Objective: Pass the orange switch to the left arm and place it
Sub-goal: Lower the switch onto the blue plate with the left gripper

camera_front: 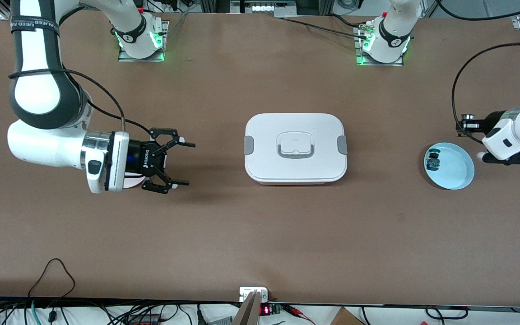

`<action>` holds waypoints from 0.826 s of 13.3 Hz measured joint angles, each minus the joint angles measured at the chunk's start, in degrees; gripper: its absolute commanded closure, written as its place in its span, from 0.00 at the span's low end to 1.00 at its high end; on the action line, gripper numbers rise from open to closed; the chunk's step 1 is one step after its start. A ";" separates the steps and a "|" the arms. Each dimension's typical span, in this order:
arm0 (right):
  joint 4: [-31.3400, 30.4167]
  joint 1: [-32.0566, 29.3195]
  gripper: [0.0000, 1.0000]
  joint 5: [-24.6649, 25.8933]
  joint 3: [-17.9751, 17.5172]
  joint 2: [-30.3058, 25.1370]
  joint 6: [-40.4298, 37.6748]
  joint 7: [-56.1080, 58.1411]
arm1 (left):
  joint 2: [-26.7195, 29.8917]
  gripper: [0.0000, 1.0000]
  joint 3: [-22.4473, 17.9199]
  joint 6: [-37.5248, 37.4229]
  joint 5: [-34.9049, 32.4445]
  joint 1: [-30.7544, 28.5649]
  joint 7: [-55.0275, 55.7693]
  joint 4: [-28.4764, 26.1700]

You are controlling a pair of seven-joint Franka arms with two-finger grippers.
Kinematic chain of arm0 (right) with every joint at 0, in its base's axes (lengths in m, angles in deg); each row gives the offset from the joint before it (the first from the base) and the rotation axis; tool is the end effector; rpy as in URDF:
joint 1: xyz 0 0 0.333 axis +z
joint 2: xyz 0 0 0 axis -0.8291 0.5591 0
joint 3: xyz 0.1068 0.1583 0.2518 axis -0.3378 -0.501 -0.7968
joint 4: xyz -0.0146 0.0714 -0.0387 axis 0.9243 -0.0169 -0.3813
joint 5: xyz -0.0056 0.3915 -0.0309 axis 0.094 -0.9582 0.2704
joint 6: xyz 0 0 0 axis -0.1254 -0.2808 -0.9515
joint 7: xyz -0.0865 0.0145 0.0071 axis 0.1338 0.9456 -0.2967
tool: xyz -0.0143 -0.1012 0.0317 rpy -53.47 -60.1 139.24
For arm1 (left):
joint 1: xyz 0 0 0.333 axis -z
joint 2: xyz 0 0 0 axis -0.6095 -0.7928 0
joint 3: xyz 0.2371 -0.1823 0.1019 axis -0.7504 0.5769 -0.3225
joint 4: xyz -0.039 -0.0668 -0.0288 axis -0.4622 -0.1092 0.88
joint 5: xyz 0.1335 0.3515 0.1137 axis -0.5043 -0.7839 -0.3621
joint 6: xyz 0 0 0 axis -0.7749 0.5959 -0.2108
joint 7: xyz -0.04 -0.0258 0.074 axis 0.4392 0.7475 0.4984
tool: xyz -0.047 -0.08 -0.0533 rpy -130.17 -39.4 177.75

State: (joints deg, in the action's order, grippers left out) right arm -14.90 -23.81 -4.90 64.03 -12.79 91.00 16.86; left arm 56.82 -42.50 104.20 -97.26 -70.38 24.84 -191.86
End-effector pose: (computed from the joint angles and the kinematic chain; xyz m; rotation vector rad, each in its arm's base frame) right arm 0.6525 0.2091 0.4409 -1.8063 -0.9778 -0.6473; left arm 0.5643 0.1049 0.3870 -3.0041 0.0367 0.5902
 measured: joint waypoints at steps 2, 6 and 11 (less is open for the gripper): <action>-0.01 0.03 0.00 6.67 0.03 -0.84 -0.22 -8.95 | -1.24 1.00 -0.07 10.63 -4.83 -1.45 0.31 -5.94; -0.01 0.14 0.00 19.89 0.03 -1.56 -0.29 -30.14 | -6.18 1.00 -0.28 20.95 -9.24 -3.57 1.29 -10.50; 0.19 0.33 0.00 42.22 0.02 -2.23 -2.66 -50.94 | -12.64 1.00 -0.63 30.28 -16.23 -7.20 2.54 -10.54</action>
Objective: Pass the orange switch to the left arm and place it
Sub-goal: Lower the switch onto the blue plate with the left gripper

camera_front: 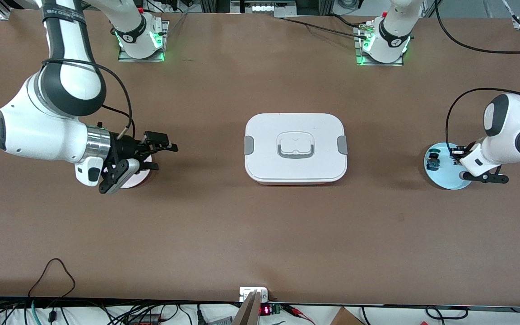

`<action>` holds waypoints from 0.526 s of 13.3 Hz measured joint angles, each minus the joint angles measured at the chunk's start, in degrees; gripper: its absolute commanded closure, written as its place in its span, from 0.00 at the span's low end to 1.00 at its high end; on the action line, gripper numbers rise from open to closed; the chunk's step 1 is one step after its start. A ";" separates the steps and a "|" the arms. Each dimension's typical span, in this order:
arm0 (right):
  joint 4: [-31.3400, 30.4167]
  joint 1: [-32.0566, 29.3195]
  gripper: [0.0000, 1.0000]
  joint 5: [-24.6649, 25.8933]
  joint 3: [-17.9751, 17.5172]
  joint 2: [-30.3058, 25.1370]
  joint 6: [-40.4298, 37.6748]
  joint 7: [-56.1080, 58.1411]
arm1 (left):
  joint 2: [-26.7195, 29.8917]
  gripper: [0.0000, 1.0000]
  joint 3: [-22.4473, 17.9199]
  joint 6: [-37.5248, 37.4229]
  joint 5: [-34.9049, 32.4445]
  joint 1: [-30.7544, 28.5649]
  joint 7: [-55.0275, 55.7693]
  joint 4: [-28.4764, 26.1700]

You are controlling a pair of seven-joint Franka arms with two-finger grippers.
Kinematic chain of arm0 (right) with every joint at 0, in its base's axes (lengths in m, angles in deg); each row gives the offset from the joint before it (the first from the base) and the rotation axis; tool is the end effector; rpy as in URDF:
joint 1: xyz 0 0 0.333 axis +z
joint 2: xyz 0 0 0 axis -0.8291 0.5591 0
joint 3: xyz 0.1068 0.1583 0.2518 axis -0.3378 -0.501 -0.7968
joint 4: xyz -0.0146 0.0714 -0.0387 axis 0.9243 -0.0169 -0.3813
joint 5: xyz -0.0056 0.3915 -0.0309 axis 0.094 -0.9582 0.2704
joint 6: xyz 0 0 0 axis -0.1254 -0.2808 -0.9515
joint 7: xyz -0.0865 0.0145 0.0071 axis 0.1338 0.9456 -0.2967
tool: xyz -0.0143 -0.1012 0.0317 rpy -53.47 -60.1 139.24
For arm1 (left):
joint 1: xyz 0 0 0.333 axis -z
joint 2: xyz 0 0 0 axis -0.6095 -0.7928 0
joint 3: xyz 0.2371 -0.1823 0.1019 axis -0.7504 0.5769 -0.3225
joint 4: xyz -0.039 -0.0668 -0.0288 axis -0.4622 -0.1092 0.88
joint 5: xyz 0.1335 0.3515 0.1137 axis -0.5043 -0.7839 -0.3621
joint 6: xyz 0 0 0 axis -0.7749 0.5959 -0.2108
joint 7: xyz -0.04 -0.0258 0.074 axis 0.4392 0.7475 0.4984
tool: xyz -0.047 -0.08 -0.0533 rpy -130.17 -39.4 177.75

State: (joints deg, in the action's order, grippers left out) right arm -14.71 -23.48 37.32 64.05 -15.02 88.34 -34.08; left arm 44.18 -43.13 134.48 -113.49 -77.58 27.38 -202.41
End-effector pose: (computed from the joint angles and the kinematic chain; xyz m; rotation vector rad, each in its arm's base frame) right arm 0.6298 0.1723 0.4237 -2.5871 -0.5440 0.1056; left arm 0.5569 0.1689 0.2228 -2.9648 0.1464 0.3441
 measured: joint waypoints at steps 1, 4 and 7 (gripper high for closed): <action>0.24 0.01 0.00 5.12 0.01 -0.38 -1.84 -4.56 | -1.40 0.98 -0.14 1.69 -1.01 -0.61 0.00 0.03; 2.39 -0.06 0.00 16.00 0.08 -1.23 -8.91 -18.17 | -4.79 0.96 -0.46 3.66 -4.77 -0.89 0.08 0.89; 4.81 -0.03 0.00 29.14 -0.48 -1.77 -14.60 -24.18 | -5.93 0.54 -0.44 4.96 -6.35 -0.90 0.11 1.85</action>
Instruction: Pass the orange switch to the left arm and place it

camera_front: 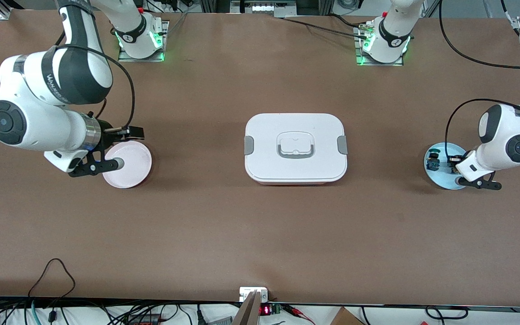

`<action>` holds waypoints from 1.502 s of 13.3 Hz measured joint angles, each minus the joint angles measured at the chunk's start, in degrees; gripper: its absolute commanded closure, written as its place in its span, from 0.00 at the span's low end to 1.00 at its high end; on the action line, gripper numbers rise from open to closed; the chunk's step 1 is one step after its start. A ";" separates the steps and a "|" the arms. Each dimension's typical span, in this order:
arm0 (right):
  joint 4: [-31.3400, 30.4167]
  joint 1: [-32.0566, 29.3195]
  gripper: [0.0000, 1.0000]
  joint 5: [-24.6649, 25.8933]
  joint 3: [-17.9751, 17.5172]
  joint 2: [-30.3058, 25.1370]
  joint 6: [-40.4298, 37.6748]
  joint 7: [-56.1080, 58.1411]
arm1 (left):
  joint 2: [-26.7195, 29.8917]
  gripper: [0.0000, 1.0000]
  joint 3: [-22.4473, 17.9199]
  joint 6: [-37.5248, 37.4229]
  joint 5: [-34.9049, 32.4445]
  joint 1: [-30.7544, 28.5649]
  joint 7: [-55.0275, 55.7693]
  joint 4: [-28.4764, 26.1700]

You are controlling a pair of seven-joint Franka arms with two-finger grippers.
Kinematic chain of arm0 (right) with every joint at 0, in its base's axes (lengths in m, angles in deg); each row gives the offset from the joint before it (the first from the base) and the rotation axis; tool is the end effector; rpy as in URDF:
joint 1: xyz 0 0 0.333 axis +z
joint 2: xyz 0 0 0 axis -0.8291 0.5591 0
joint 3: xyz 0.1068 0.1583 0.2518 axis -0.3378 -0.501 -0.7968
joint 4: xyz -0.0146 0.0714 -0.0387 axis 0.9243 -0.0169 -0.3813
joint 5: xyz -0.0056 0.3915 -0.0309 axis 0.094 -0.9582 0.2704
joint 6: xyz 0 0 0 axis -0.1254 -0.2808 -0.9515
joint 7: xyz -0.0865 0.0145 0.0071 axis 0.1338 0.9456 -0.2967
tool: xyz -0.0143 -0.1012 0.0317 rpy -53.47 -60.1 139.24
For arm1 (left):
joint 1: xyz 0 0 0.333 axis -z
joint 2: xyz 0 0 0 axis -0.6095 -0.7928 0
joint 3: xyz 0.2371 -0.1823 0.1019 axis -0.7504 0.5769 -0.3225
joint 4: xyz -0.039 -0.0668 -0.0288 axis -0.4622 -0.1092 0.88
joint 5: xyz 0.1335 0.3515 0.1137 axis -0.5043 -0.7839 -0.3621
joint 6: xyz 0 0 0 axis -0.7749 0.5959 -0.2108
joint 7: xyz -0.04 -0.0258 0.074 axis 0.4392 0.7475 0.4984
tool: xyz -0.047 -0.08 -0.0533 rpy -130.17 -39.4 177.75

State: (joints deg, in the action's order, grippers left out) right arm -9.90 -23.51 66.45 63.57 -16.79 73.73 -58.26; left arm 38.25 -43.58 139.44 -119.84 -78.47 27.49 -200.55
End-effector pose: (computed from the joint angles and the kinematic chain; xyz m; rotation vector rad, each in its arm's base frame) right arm 0.6080 0.1364 0.4538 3.0857 0.2487 -0.4915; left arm 0.5639 0.1804 0.1835 -2.9482 0.2397 0.2913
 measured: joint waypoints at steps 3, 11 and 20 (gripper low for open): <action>2.34 -1.97 0.00 5.27 0.04 -1.23 -1.85 -0.21 | -0.05 0.00 0.01 0.02 -0.02 -0.01 -0.07 0.35; 6.66 -22.99 0.00 7.33 -13.20 -5.08 1.79 2.42 | 2.81 0.00 11.38 -8.86 0.92 -4.50 -0.12 7.47; -6.24 -27.11 0.00 9.11 -18.71 -12.11 12.76 2.01 | 4.81 0.00 31.15 -39.73 1.65 -4.77 -0.11 28.19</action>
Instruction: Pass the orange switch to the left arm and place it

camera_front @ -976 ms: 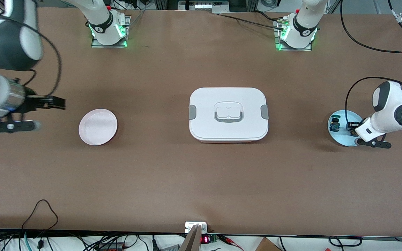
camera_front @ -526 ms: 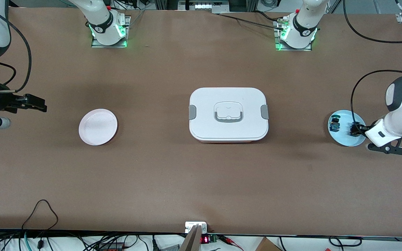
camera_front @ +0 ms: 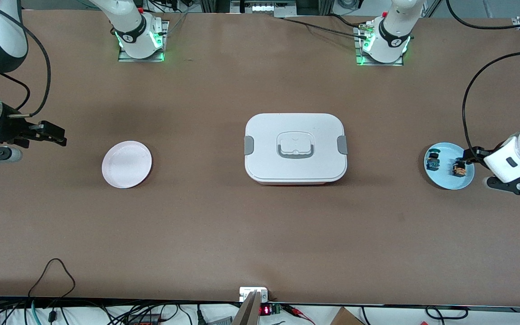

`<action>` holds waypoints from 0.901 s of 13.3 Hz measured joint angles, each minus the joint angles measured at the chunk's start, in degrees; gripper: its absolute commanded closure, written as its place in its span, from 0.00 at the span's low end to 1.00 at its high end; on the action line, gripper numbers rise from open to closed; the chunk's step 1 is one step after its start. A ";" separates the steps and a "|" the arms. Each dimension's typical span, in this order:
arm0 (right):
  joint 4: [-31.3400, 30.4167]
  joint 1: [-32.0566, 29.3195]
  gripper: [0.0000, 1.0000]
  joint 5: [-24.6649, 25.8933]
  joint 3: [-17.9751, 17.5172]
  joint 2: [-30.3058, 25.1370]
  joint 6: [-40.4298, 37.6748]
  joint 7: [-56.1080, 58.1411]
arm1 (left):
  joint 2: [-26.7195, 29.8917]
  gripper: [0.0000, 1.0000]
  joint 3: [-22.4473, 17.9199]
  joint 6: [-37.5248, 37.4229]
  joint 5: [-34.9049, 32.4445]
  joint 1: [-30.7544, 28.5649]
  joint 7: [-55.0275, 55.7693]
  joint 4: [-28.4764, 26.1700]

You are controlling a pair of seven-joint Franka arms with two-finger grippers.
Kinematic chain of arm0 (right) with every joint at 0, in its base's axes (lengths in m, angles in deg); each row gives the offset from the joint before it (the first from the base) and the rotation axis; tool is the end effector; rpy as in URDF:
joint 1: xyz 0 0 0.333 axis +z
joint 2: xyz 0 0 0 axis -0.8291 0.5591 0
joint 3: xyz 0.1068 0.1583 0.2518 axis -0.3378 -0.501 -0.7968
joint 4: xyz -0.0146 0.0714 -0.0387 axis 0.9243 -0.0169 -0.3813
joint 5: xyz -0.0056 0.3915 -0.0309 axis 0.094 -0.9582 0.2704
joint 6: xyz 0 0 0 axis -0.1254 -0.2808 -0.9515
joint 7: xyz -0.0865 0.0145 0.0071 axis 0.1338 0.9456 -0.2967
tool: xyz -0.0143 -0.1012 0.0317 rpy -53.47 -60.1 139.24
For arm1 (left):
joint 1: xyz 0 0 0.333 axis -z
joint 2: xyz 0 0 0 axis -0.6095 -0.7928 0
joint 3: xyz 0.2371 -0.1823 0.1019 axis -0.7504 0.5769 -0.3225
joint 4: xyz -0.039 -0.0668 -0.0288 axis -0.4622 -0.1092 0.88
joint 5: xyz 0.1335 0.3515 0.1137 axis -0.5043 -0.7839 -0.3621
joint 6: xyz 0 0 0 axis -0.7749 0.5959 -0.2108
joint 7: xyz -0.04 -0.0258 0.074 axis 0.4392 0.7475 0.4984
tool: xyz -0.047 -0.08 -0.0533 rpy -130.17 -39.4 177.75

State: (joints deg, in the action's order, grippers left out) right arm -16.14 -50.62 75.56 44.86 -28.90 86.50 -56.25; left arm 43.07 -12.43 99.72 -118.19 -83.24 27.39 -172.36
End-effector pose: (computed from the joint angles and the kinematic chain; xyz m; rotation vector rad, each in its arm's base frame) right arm 0.6052 -0.0005 0.5334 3.1239 0.1038 -0.0343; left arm 0.6432 0.0488 0.4756 -2.9069 0.3557 0.2245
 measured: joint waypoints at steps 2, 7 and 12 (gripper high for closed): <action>-1.58 -0.01 0.00 0.00 -0.06 -1.70 0.99 -0.51 | 1.65 0.00 0.46 -0.78 3.79 0.93 -0.02 1.50; -1.50 -0.28 0.00 0.00 -0.20 -2.13 -0.91 -1.81 | 13.73 0.00 -17.17 -4.12 16.88 18.07 -0.05 2.37; -1.45 -0.58 0.00 0.00 -0.23 -2.13 -1.44 -1.81 | 21.39 0.00 -46.72 -5.64 35.23 35.71 -1.04 0.81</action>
State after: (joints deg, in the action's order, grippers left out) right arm -17.59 -51.20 75.56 44.63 -31.03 85.06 -58.06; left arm 64.45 -59.15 94.08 -82.96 -47.53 26.35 -171.55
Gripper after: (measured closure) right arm 0.000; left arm 0.000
